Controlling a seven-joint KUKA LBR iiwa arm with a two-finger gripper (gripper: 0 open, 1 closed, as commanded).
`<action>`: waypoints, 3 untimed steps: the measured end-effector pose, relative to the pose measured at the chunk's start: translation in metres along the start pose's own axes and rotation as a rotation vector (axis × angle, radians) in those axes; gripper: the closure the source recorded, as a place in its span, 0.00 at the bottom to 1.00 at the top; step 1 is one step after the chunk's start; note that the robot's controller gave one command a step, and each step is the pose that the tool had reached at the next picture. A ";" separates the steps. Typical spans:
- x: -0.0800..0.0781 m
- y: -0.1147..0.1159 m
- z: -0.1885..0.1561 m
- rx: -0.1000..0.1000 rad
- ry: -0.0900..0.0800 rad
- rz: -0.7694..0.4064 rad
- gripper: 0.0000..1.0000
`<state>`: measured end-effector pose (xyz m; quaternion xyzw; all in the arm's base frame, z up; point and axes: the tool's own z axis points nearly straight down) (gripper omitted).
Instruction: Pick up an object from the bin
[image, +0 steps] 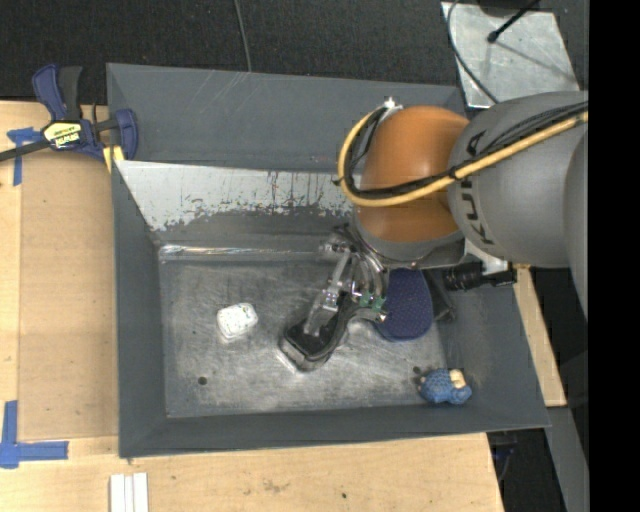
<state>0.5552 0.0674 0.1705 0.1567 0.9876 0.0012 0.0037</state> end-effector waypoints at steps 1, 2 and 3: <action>0.039 -0.039 0.076 -0.006 -0.017 -0.092 0.00; 0.036 -0.040 0.072 -0.004 -0.023 -0.087 1.00; 0.037 -0.015 -0.064 0.001 0.003 -0.117 1.00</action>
Offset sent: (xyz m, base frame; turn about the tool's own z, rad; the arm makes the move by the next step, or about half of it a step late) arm -0.0542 -0.0249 -0.0790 -0.0905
